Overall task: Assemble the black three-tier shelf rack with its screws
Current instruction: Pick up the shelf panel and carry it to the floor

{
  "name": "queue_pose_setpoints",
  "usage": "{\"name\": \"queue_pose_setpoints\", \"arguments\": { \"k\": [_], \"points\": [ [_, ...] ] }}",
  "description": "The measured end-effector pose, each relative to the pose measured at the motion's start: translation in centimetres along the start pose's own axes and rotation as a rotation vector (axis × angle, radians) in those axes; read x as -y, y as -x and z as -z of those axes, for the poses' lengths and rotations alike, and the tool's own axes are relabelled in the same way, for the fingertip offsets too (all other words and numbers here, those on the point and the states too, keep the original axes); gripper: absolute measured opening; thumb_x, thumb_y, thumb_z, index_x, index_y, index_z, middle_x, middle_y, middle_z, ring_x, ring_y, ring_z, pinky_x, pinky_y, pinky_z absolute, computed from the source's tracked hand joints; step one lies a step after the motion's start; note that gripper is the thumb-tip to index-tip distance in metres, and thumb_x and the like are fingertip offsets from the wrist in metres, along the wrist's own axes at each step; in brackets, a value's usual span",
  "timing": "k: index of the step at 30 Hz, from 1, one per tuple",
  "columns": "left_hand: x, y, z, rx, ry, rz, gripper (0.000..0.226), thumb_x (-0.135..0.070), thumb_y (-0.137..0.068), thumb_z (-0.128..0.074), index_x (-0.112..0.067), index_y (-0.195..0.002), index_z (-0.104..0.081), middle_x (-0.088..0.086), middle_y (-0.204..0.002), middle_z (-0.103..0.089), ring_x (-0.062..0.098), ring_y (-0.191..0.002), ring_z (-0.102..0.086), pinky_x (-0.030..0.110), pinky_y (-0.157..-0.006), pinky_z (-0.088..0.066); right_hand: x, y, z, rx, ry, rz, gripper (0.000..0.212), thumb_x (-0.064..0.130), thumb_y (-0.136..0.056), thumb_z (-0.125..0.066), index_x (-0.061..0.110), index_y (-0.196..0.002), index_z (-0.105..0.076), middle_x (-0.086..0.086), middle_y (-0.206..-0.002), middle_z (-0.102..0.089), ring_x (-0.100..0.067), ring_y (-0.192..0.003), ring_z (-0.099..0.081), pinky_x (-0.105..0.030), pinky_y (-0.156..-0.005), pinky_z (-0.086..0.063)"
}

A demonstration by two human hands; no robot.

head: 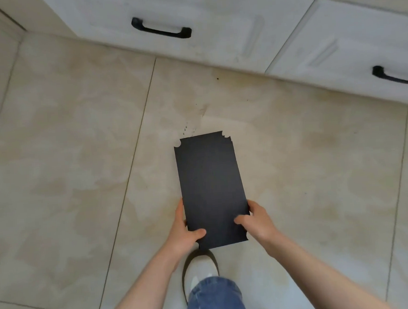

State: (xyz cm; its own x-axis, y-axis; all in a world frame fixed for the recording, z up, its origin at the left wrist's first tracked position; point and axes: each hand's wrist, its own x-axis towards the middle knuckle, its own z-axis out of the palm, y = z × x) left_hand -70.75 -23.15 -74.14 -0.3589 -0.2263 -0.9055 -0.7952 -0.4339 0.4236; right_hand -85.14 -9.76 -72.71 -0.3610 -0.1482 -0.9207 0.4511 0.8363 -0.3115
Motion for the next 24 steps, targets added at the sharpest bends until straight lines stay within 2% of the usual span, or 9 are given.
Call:
{"name": "queue_pose_setpoints", "arguments": {
  "k": [2, 4, 7, 10, 12, 14, 17, 20, 24],
  "points": [
    [0.5, -1.0, -0.3, -0.01, -0.028, -0.024, 0.09, 0.007, -0.093, -0.064, -0.047, -0.147, -0.016, -0.017, -0.134, -0.044, 0.005, -0.123, -0.042, 0.017, -0.092, -0.045, -0.5, -0.9, -0.1, 0.029, 0.0, -0.019, 0.043, 0.001, -0.084, -0.054, 0.016, -0.124, -0.055, 0.0, -0.118, -0.064, -0.025, -0.107, -0.061, -0.033, -0.081, -0.049],
    [0.7, -1.9, -0.5, -0.02, -0.033, -0.019, 0.08, 0.004, -0.095, -0.063, -0.049, -0.139, -0.021, -0.023, -0.126, -0.046, 0.0, -0.118, -0.044, 0.023, -0.099, -0.041, -1.0, -1.8, -0.3, 0.043, -0.005, -0.039, 0.046, 0.002, -0.084, -0.054, 0.016, -0.128, -0.054, 0.001, -0.12, -0.064, -0.024, -0.109, -0.06, -0.035, -0.084, -0.05],
    [0.5, -2.5, -0.3, -0.014, -0.041, 0.003, 0.075, 0.003, -0.097, -0.06, -0.045, -0.143, -0.026, -0.02, -0.126, -0.049, 0.002, -0.115, -0.046, 0.02, -0.095, -0.044, -1.4, -2.6, -0.6, 0.021, -0.003, -0.053, 0.049, 0.003, -0.086, -0.056, 0.016, -0.134, -0.052, 0.0, -0.125, -0.063, -0.024, -0.112, -0.06, -0.042, -0.098, -0.051],
    [-0.2, -2.1, 0.5, -0.002, -0.104, 0.024, 0.072, 0.003, -0.099, -0.055, -0.027, -0.156, -0.026, -0.011, -0.132, -0.047, 0.004, -0.119, -0.043, 0.004, -0.077, -0.045, -1.0, -2.4, -0.4, 0.014, 0.059, -0.054, 0.051, 0.005, -0.092, -0.051, 0.013, -0.142, -0.046, -0.003, -0.133, -0.058, -0.025, -0.116, -0.058, -0.039, -0.098, -0.049],
    [-0.6, -1.0, 1.1, -0.026, -0.181, 0.049, 0.065, 0.001, -0.1, -0.053, -0.023, -0.156, -0.029, -0.005, -0.14, -0.051, 0.006, -0.117, -0.045, 0.01, -0.083, -0.042, -0.3, -1.3, -0.1, -0.027, 0.142, -0.064, 0.056, 0.008, -0.095, -0.048, 0.011, -0.15, -0.034, -0.007, -0.147, -0.048, -0.029, -0.128, -0.05, -0.032, -0.097, -0.043],
    [-1.2, 0.8, 1.7, -0.032, -0.244, 0.057, 0.061, 0.001, -0.099, -0.052, -0.018, -0.154, -0.035, 0.005, -0.144, -0.054, 0.009, -0.116, -0.049, 0.015, -0.089, -0.038, 0.4, 0.3, 0.1, -0.07, 0.192, -0.079, 0.058, 0.011, -0.097, -0.047, 0.006, -0.152, -0.028, -0.011, -0.15, -0.043, -0.03, -0.133, -0.046, -0.029, -0.093, -0.039],
    [-2.8, 4.3, 2.6, -0.013, -0.324, 0.065, 0.056, -0.004, -0.098, -0.056, -0.013, -0.151, -0.04, 0.012, -0.141, -0.057, 0.018, -0.125, -0.053, 0.016, -0.093, -0.037, 1.7, 3.7, 0.2, -0.079, 0.249, -0.045, 0.046, 0.01, -0.096, -0.046, 0.005, -0.142, -0.041, -0.012, -0.14, -0.053, -0.028, -0.118, -0.055, -0.025, -0.081, -0.037],
    [-5.1, 8.2, 3.3, -0.033, -0.332, 0.052, 0.048, -0.007, -0.098, -0.057, -0.012, -0.145, -0.048, 0.012, -0.132, -0.063, 0.021, -0.117, -0.059, 0.024, -0.094, -0.043, 3.6, 8.0, 0.1, -0.067, 0.299, 0.044, 0.048, 0.009, -0.098, -0.047, 0.006, -0.145, -0.04, -0.01, -0.144, -0.051, -0.026, -0.126, -0.053, -0.026, -0.094, -0.041],
    [-7.9, 14.5, 3.6, -0.073, -0.344, -0.035, 0.039, -0.011, -0.103, -0.051, -0.017, -0.141, -0.053, 0.0, -0.117, -0.064, 0.011, -0.107, -0.057, 0.017, -0.09, -0.038, 7.3, 14.8, 0.7, -0.056, 0.476, 0.235, 0.048, 0.015, -0.101, -0.044, 0.011, -0.148, -0.037, -0.007, -0.145, -0.051, -0.022, -0.131, -0.05, -0.026, -0.103, -0.037]
  ]
}}
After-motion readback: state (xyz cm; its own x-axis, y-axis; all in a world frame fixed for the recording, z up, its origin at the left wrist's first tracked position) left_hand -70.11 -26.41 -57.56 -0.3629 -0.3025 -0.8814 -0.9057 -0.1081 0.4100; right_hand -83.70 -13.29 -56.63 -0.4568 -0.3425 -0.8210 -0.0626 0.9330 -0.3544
